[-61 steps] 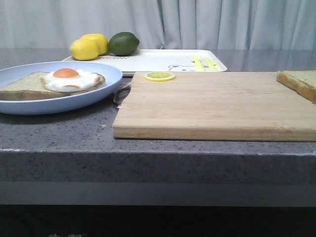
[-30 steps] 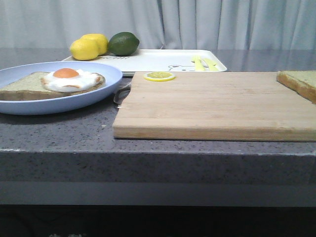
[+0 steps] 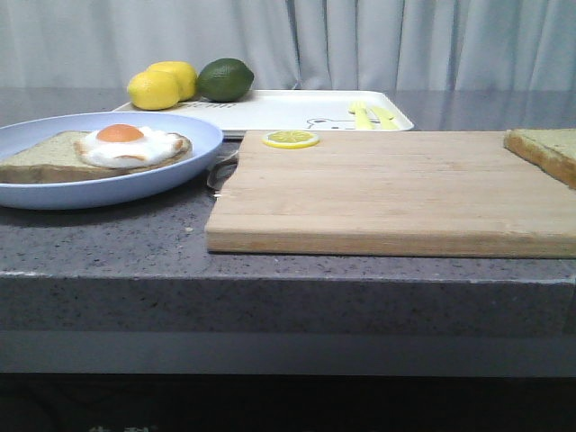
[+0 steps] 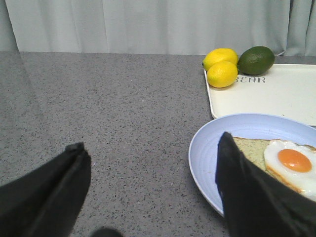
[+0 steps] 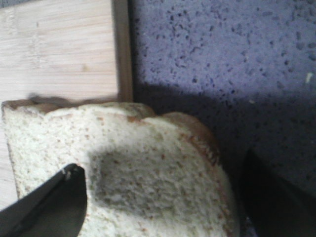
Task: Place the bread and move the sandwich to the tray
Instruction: 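Lower the right gripper and grasp the bread slice at its edge, then lift the bread slice with the right gripper toward the blue plate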
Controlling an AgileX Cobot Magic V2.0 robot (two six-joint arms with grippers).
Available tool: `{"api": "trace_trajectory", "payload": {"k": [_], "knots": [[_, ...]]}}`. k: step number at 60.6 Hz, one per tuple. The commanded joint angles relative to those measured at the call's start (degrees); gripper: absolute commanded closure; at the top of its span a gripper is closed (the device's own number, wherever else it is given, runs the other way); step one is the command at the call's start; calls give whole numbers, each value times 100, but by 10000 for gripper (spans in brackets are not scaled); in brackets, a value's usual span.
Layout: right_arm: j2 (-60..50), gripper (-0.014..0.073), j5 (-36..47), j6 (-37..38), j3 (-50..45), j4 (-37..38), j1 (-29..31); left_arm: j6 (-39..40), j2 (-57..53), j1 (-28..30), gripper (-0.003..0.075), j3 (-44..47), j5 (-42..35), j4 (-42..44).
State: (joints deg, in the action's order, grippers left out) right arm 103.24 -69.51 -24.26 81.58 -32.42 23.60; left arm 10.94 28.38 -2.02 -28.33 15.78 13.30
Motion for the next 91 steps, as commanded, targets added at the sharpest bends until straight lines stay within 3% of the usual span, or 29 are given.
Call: {"api": "trace_trajectory", "payload": {"k": [1,9,16,25,39,49,60,80,91], "knots": [[-248,72,-361,-53,162,-245,6,-2,57,-37,207,-216,-458,8],[-248,365,-390,-53,162,-245,6,-2,57,-37,207,-216,-458,8],[-248,672,-536,-47,162,-245,12,-2,57,-37,207,-216,-458,8],[-444,652,-649,52,162,-443,12,-2,57,-37,207,-216,-458,8],[-1093,652,-691,52,246,-1794,7,-2,57,-37,207,-216,-458,8],[-1405,652,-691,52,246,-2691,-354,-2,57,-37,207,-216,-458,8],[-1427,652,-264,52,246,-3456,-1558,-2,57,-37,207,-216,-458,8],[-805,652,1858,52,246,-4842,-4412,-2,57,-37,207,-216,-458,8],[-8,652,2661,-134,246,-5965,-5212,-2,57,-37,207,-216,-458,8]]}}
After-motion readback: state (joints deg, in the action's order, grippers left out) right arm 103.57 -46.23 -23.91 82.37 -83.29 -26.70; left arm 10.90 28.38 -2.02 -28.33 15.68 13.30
